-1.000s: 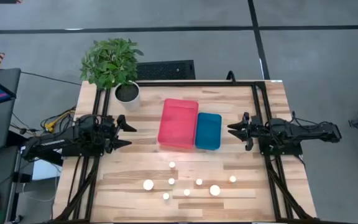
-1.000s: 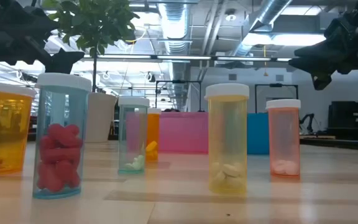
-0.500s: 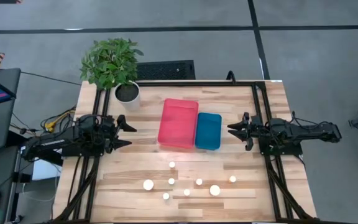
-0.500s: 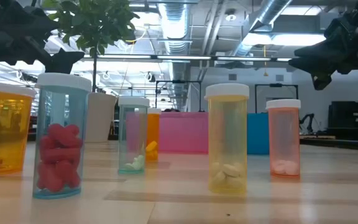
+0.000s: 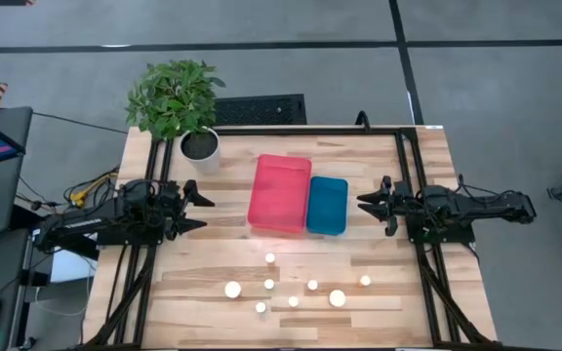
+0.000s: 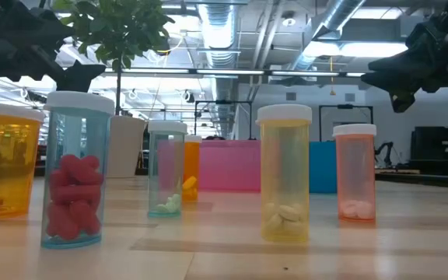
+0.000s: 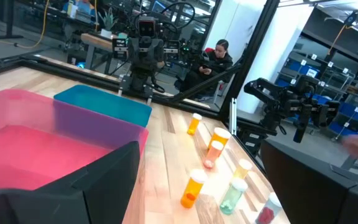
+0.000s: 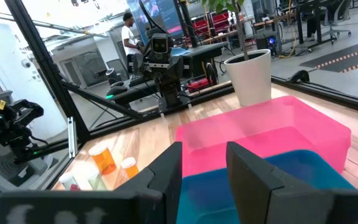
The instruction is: Pick and place medicine bottles into bin by pill shape (circle, oval)
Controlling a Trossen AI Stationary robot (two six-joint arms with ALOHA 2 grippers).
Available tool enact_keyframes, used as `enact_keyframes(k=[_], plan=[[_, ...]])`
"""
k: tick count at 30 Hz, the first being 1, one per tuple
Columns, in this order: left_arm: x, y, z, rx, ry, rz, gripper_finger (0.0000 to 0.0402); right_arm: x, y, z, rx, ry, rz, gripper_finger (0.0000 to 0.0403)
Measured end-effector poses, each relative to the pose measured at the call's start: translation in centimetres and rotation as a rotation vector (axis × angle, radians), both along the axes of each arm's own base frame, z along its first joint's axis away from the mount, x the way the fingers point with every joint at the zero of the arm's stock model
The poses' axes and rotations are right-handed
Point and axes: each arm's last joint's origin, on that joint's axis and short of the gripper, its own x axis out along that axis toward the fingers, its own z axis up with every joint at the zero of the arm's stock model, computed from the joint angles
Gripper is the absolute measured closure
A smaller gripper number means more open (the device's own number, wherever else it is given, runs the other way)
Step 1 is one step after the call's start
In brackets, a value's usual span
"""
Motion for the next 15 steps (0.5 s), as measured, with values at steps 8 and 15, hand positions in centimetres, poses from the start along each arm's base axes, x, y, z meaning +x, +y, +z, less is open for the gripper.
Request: enact_keyframes(k=[8, 15], plan=[[0.04, 0.30, -0.02, -0.100, 0.015, 0.102, 0.0074, 0.00, 0.00, 0.00, 0.000, 0.000, 0.000, 0.0265], [0.04, 0.76, -0.06, -0.255, 0.018, 0.253, 0.0074, 0.00, -0.01, 0.01, 0.000, -0.001, -0.001, 0.0265]])
